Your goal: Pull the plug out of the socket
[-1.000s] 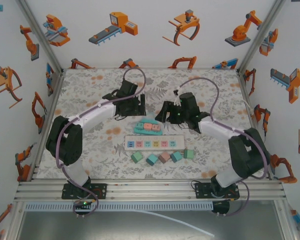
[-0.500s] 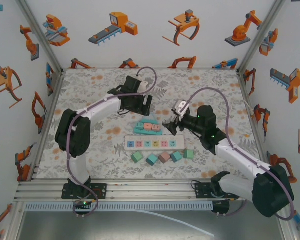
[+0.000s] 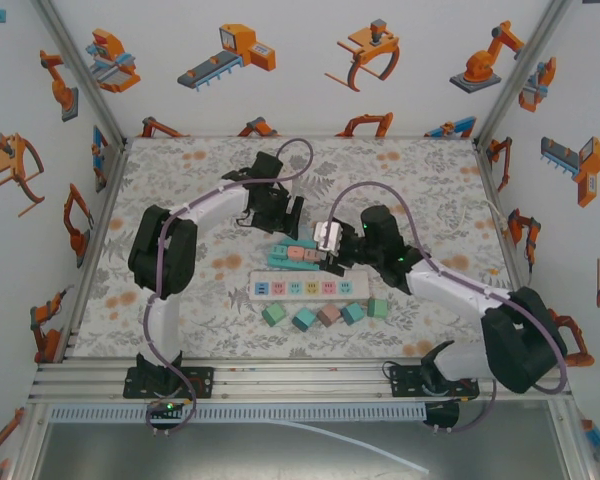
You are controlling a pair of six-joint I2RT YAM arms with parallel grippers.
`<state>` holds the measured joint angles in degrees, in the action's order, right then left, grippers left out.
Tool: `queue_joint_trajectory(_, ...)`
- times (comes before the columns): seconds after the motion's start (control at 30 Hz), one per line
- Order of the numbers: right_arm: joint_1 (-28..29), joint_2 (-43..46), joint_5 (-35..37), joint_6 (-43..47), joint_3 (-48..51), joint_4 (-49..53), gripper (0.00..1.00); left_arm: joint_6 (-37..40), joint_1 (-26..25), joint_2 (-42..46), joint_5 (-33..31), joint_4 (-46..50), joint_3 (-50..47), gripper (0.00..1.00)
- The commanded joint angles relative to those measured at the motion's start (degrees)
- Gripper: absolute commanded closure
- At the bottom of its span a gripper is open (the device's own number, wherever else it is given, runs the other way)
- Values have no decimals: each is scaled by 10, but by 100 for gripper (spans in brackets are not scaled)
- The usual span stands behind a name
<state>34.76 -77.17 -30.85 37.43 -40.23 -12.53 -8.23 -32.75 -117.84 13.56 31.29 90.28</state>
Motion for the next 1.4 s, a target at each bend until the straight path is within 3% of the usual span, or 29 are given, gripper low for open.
queue_joint_trajectory(0.0, 15, -32, 16, 13, -34, 21, 38, -5, 1, -5, 3, 28, 14, 30)
queue_joint_trajectory(0.2, 18, -91, 21, 5, -59, 23, 48, -6, 1, -19, -21, 43, 24, 34)
queue_joint_trajectory(0.63, 19, -176, 30, 33, -111, 69, 51, -9, 1, -26, -20, 44, 27, 36)
queue_joint_trajectory(1.03, 19, -167, -8, 32, -153, 97, 74, -17, 2, -39, -25, 43, 28, 37)
queue_joint_trajectory(1.27, 19, -170, -25, 22, -179, 129, 77, -17, 1, -39, -72, 47, 26, 39)
queue_joint_trajectory(1.37, 26, -174, 3, 61, -181, 156, 79, -12, -3, -40, -97, 51, 26, 40)
